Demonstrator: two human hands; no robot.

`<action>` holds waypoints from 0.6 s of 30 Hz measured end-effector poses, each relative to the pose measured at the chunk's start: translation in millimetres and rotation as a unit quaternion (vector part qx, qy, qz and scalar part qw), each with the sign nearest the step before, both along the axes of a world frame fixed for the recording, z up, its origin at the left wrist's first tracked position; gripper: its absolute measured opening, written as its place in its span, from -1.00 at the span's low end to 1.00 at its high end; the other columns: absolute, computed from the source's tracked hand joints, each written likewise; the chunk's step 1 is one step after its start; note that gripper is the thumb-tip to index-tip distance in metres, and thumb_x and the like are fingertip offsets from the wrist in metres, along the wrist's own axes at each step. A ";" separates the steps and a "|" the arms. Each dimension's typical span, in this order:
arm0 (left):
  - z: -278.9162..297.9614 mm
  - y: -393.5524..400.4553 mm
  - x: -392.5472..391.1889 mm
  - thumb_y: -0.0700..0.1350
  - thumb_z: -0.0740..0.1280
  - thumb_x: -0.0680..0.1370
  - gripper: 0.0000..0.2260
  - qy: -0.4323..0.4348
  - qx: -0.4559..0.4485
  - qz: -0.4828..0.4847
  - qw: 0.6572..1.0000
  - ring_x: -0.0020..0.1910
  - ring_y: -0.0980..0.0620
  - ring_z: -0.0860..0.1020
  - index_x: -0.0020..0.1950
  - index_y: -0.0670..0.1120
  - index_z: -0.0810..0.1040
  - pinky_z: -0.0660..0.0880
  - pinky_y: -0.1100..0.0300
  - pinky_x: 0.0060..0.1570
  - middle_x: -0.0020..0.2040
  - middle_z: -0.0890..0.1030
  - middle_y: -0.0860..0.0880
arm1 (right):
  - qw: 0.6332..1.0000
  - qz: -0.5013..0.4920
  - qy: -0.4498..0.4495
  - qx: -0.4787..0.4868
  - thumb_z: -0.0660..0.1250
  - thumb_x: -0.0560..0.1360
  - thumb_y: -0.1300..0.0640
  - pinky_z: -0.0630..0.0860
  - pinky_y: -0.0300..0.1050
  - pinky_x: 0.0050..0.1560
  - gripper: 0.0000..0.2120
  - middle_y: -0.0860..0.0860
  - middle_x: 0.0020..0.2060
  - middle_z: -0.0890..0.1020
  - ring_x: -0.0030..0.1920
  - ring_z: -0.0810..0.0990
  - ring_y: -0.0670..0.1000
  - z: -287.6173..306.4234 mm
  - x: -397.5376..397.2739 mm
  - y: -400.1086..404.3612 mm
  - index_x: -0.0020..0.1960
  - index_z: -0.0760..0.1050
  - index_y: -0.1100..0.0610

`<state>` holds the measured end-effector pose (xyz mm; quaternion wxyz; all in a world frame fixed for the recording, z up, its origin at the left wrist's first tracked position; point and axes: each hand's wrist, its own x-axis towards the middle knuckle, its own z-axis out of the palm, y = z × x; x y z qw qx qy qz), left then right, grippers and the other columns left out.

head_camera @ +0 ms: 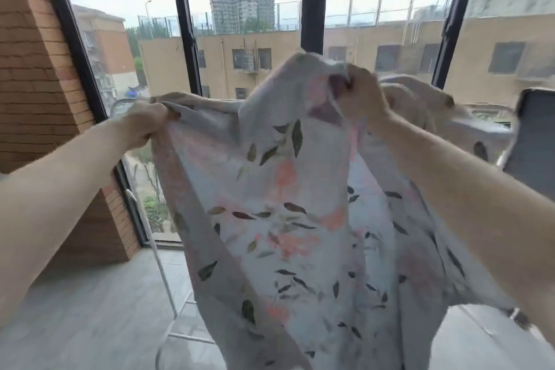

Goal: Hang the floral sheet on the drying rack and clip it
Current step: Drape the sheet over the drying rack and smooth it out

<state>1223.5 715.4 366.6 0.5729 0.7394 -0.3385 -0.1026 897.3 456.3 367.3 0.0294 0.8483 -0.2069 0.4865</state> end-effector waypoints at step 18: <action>-4.0 23.9 15.1 -0.15 0.43 0.30 -0.89 -0.226 0.367 0.025 0.902 -0.22 -0.05 0.53 -0.20 -0.09 0.60 0.44 0.19 -0.30 -0.19 0.60 -0.08 | 0.972 -0.019 -0.116 0.203 0.20 0.55 0.29 0.27 -0.31 -0.40 -0.69 -0.12 -0.38 0.48 -0.34 0.41 -0.04 -26.3 -31.6 -6.6 -0.25 0.50 -0.04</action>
